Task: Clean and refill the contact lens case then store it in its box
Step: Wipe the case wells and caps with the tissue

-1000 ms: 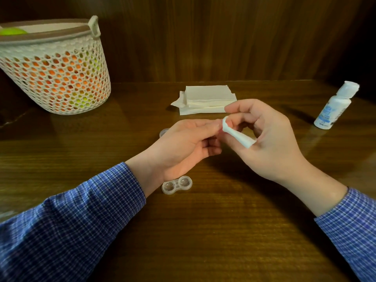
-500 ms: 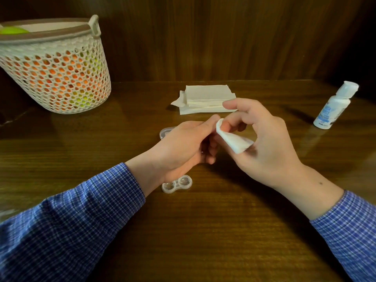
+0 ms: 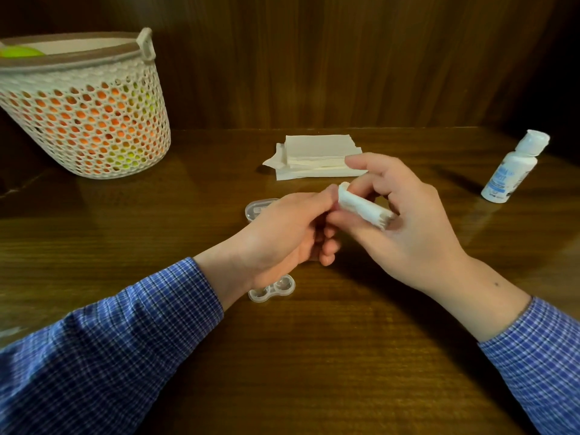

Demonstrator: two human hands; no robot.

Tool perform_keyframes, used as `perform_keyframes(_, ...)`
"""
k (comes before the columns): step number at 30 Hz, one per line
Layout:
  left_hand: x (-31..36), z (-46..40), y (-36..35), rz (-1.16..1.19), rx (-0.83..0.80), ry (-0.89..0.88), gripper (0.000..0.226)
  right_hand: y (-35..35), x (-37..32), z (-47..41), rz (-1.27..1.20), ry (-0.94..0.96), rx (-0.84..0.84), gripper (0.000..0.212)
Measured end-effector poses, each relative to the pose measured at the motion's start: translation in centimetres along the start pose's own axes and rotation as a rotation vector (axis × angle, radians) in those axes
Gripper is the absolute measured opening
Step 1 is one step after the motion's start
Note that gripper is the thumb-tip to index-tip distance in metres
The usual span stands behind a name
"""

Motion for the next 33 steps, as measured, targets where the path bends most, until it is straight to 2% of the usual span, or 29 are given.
perform_keyframes(2,0.06,0.00,0.09,-0.004,0.015,0.003,0.041,0.00,-0.14,0.00,0.008,0.015,0.006,0.056)
perform_keyframes(9,0.49,0.07,0.47,-0.097,0.086,-0.012,0.047,0.50,0.20,0.01,-0.080,-0.060,0.064,0.038)
perform_keyframes(15,0.60,0.35,-0.08,-0.062,0.050,0.014,0.035,0.29,-0.19,0.03,-0.087,-0.045,0.041,0.043)
perform_keyframes(19,0.32,0.37,-0.11,-0.063,0.079,0.048,0.039,0.10,-0.46,0.02,-0.035,0.005,0.023,0.052)
perform_keyframes(25,0.47,0.20,0.59,-0.178,0.162,0.021,0.049,0.29,0.11,0.07,-0.065,-0.040,0.044,0.043)
perform_keyframes(27,0.74,0.18,0.68,-0.165,0.147,-0.013,0.047,0.64,0.39,0.10,-0.097,-0.072,0.067,0.038)
perform_keyframes(30,1.00,0.14,0.37,-0.085,0.084,-0.032,0.031,0.79,0.30,0.03,-0.115,-0.076,0.073,0.033)
perform_keyframes(33,0.45,0.19,-0.27,0.003,-0.016,0.019,0.031,0.60,0.16,0.03,-0.117,-0.059,0.054,0.034)
Point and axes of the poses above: each hand's wrist, its own z-axis away from the middle knuckle, its own y-axis out of the back of the hand, x = y × z, the point moved 8 cm from there along -z, towards the middle knuckle
